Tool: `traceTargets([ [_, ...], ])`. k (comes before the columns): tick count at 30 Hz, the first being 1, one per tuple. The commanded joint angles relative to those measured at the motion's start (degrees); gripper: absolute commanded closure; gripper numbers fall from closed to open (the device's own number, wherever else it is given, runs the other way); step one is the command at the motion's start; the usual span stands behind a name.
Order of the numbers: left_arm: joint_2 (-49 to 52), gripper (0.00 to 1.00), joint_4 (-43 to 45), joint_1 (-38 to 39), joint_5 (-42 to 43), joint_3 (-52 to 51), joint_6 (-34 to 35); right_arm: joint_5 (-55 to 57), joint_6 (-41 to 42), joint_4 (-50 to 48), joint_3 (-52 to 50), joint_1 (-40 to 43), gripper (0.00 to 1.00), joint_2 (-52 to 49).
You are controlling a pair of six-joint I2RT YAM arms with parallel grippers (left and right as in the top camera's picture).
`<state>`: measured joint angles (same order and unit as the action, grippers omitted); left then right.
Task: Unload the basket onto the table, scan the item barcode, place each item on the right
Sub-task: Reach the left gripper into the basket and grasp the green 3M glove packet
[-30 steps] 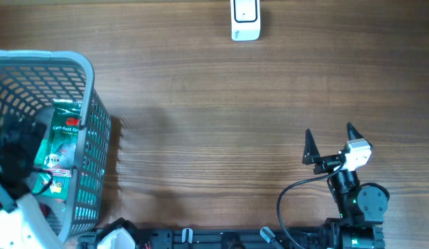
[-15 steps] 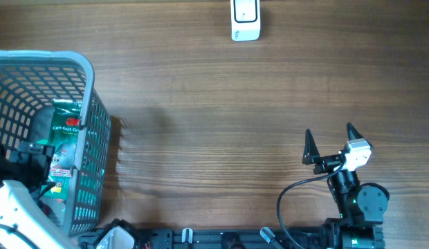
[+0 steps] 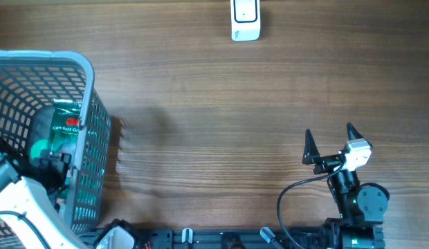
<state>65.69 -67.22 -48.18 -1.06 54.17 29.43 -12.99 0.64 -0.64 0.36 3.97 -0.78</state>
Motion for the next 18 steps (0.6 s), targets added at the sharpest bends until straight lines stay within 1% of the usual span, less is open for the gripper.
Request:
traceTargets([
  [1,0.0,0.0,0.3,-0.5,-2.4,-1.3,1.1,0.9,0.9,-0.2,-0.1,0.4,0.0,0.2],
  [2,0.0,0.0,0.9,-0.5,-2.4,-1.9,1.2,0.9,0.9,-0.2,-0.1,0.4,0.0,0.2],
  [5,0.0,0.0,3.9,-0.5,-1.5,-4.5,4.8,1.0,0.9,-0.2,0.0,0.4,0.0,0.2],
  [9,0.0,0.0,14.9,-0.5,7.9,-11.2,5.2,0.9,0.9,-0.2,-0.1,0.4,0.0,0.2],
  [11,0.0,0.0,19.4,-0.5,10.3,-14.6,5.2,0.9,0.9,-0.2,-0.1,0.4,0.0,0.2],
  [15,0.0,0.0,24.3,-0.4,10.7,-19.6,5.1,1.0,0.8,-0.2,0.0,0.4,0.0,0.2],
  [16,-0.1,0.02,24.5,-0.4,10.9,-19.7,4.7,1.0,0.9,-0.2,0.0,0.4,0.0,0.2],
  [17,-0.2,0.13,25.1,-0.4,12.2,-19.7,3.3,1.0,0.9,-0.2,-0.1,0.4,0.0,0.2],
  [18,-0.3,0.26,26.0,-0.4,14.1,-19.7,1.6,1.0,0.9,-0.2,0.0,0.4,0.0,0.2],
])
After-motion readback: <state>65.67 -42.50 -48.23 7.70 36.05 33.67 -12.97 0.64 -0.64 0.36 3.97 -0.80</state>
